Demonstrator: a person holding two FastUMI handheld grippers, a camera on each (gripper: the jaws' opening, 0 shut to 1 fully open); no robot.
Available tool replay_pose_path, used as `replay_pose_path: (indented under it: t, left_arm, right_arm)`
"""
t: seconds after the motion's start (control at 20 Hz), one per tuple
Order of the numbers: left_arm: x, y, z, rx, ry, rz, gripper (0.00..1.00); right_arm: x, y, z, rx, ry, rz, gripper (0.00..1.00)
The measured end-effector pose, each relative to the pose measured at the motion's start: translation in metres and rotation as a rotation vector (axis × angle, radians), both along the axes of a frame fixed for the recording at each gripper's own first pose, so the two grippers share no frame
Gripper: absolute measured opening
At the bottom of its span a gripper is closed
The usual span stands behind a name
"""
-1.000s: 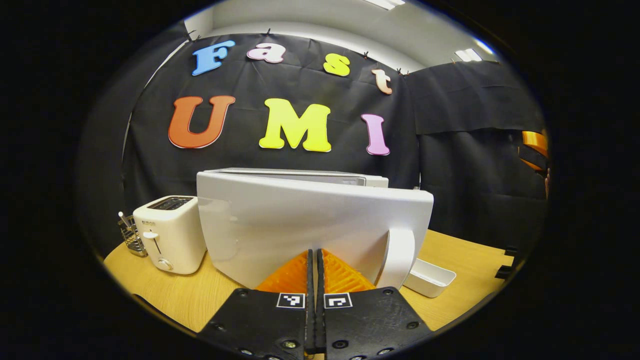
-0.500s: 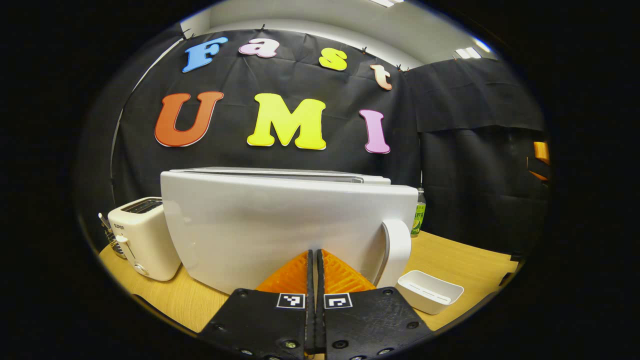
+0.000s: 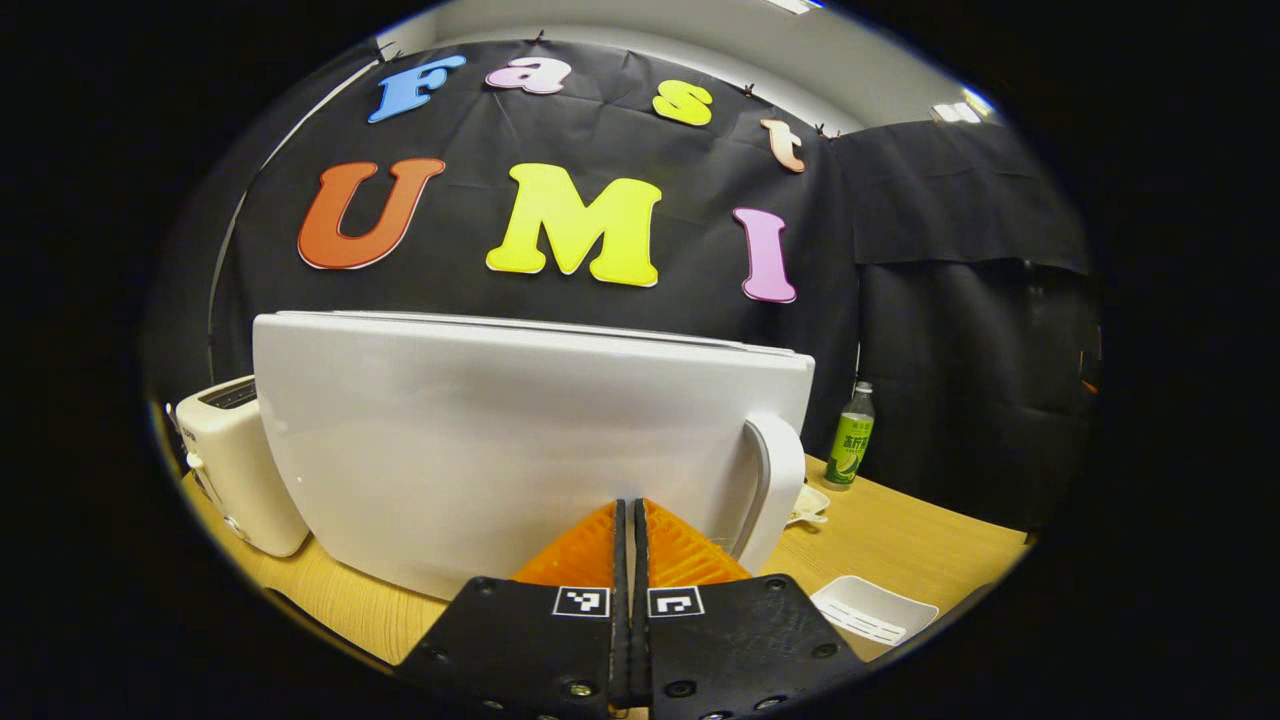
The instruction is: Open the microwave oven with the left hand, put the food in, and close the microwave oven.
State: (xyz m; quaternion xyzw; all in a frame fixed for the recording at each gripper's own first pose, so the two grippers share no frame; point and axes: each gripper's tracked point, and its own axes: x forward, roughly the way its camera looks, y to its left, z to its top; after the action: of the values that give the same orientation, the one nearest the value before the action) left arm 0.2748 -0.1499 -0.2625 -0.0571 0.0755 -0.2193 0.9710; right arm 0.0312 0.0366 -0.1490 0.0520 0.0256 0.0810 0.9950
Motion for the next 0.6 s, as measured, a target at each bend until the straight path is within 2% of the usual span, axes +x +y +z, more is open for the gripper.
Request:
replay_pose_path:
  t: [0.15,0.2,0.25,0.3,0.45,0.5,0.6]
  left_arm:
    - [0.023,-0.003,-0.008,0.029,0.032,0.053,0.0]
    - [0.027,-0.003,-0.001,0.03,0.004,0.067,0.0]
    - [0.028,-0.003,-0.009,0.043,0.038,0.079,0.0]
    - [0.026,-0.003,-0.003,0.029,0.021,0.08,0.0]
    - [0.023,-0.002,-0.004,0.022,0.057,0.098,0.0]
    - [0.022,0.006,-0.003,0.039,0.067,0.14,0.0]
    - [0.011,0.013,0.009,0.04,0.059,0.188,0.0]
  right_arm:
    - [0.005,-0.004,-0.001,-0.004,0.012,-0.014,0.92]
    - [0.006,-0.004,-0.001,-0.006,0.014,-0.02,0.92]
    - [0.005,-0.004,0.0,-0.006,0.015,-0.023,1.0]
    - [0.004,-0.003,0.0,-0.008,0.018,-0.024,0.92]
    - [-0.001,0.0,-0.003,-0.021,0.039,-0.035,0.91]
    - [-0.004,0.001,-0.003,-0.024,0.049,-0.039,1.0]
    - [-0.011,0.002,-0.003,-0.03,0.06,-0.051,1.0]
